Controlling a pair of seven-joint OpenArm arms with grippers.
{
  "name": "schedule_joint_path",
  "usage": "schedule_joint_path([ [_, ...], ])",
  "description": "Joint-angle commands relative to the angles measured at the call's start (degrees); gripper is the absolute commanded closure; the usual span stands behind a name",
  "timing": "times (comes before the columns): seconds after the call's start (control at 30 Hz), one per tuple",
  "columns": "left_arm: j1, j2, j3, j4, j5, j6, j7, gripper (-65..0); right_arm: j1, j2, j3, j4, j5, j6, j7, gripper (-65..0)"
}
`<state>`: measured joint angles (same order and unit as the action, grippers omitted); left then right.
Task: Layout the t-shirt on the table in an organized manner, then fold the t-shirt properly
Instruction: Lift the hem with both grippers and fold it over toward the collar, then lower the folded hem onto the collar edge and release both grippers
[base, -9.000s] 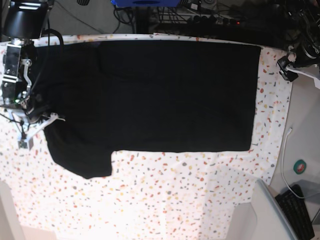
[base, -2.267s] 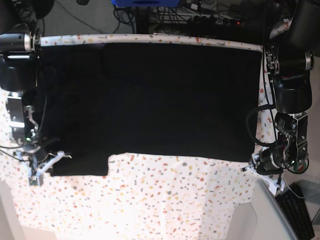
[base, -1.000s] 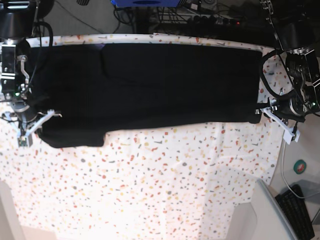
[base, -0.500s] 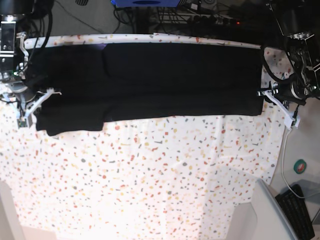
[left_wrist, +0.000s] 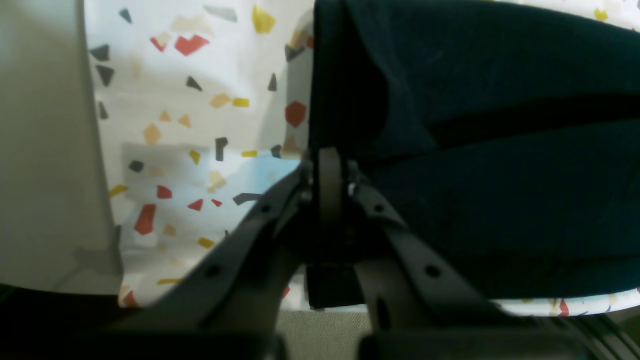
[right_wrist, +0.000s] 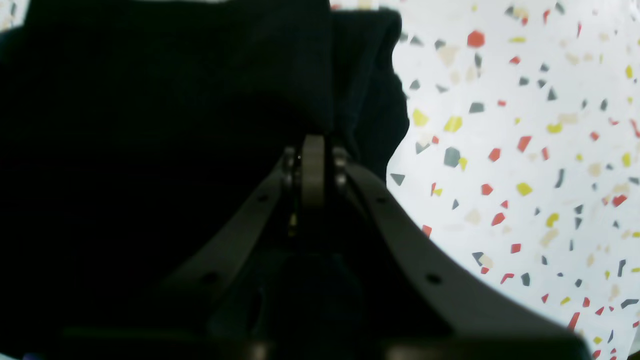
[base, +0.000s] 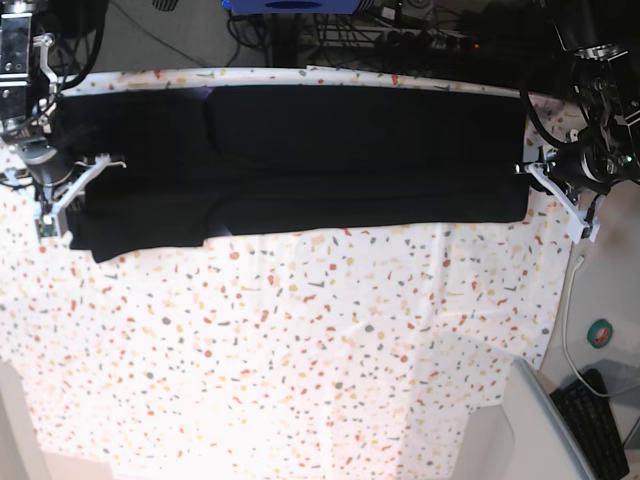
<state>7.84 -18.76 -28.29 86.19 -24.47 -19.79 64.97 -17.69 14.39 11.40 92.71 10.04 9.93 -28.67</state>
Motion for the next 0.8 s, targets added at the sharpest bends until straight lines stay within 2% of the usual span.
schedule_joint_path([
  [0.0, -0.41, -1.15, 0.03, 0.88, -0.19, -0.12, -0.75, 0.0, -0.02, 0.6, 0.34, 0.96, -0.15, -0.13, -1.0, 0.0],
  [0.27, -0.23, -0.88, 0.12, 0.8, -0.19, -0.03, -0.75, 0.0, -1.34, -3.18, 4.12, 1.4, -0.15, -0.13, -4.17, 0.0],
  [0.47, -0.32, -0.88, 0.12, 0.8, -0.19, 0.06, -0.84, 0.0, -3.54, -3.27, 3.94, 4.74, -0.15, -0.13, -4.43, 0.0],
  [0.63, -0.76, -0.88, 0.21, -0.61, -0.19, 0.06, -1.63, 0.0, -2.92, -3.36, 3.85, 6.41, -0.15, -0.13, -8.39, 0.0],
  [0.77, -0.23, -1.15, 3.72, -1.4, -0.1, 0.14, -4.27, 0.0, -2.57, -3.36, 3.94, 4.74, -0.15, -0.13, -8.65, 0.0],
])
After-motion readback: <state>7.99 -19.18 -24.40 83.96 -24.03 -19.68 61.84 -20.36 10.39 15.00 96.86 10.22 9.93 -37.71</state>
